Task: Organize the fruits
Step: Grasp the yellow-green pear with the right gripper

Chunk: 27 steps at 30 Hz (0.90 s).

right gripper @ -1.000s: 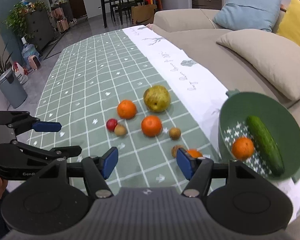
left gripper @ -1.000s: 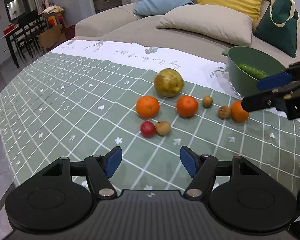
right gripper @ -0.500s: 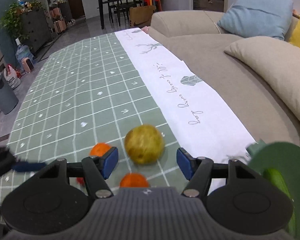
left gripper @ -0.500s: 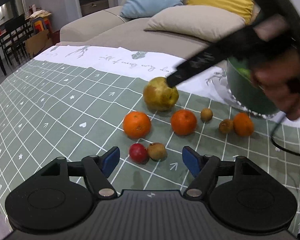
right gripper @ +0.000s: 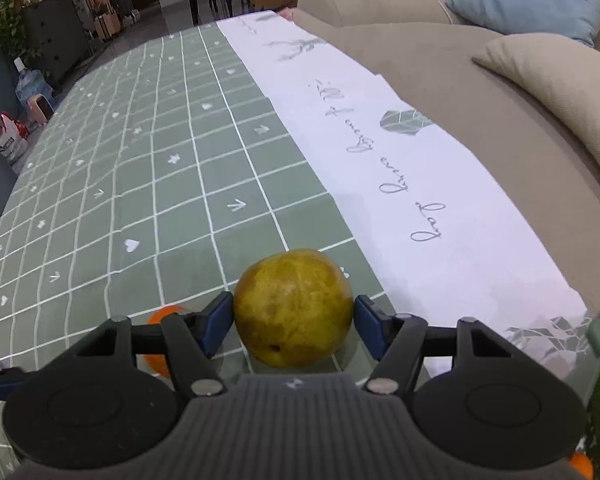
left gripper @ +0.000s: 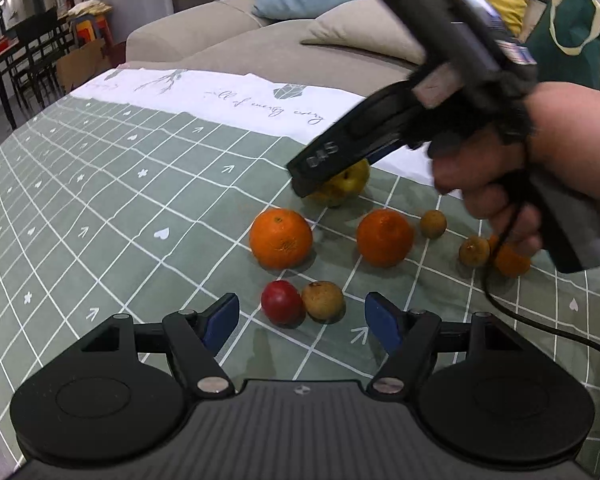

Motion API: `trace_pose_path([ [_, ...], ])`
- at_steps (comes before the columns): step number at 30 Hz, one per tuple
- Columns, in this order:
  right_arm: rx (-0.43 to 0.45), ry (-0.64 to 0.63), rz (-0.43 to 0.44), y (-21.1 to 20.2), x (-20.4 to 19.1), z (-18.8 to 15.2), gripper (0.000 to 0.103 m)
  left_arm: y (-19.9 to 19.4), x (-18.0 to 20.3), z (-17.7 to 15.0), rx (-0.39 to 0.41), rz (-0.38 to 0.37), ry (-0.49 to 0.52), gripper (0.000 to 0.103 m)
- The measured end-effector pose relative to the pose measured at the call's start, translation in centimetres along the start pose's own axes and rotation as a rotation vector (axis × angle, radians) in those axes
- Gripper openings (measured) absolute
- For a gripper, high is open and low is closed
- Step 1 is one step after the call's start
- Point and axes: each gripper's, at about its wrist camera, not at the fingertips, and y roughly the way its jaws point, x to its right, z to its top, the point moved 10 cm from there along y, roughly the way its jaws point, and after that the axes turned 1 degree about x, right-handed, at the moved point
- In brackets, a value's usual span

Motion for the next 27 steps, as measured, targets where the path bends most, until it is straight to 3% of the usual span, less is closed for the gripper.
trace_pose_path([
  [8,-0.003,-0.008,0.007,0.7,0.2,0.2,0.062,0.2,0.7,0.0,-0.007,-0.004,0.022,0.084],
  [14,0.002,0.027,0.057,-0.2,0.5,0.1,0.061,0.6,1.2,0.5,0.008,-0.011,0.040,0.084],
  [21,0.077,0.034,0.067,-5.4,1.8,1.1,0.061,2.4,-0.7,3.1,0.040,0.003,-0.012,0.084],
  [27,0.114,0.033,0.074,-10.7,3.1,-0.5,0.061,4.3,-1.5,4.0,0.026,0.023,-0.011,0.080],
])
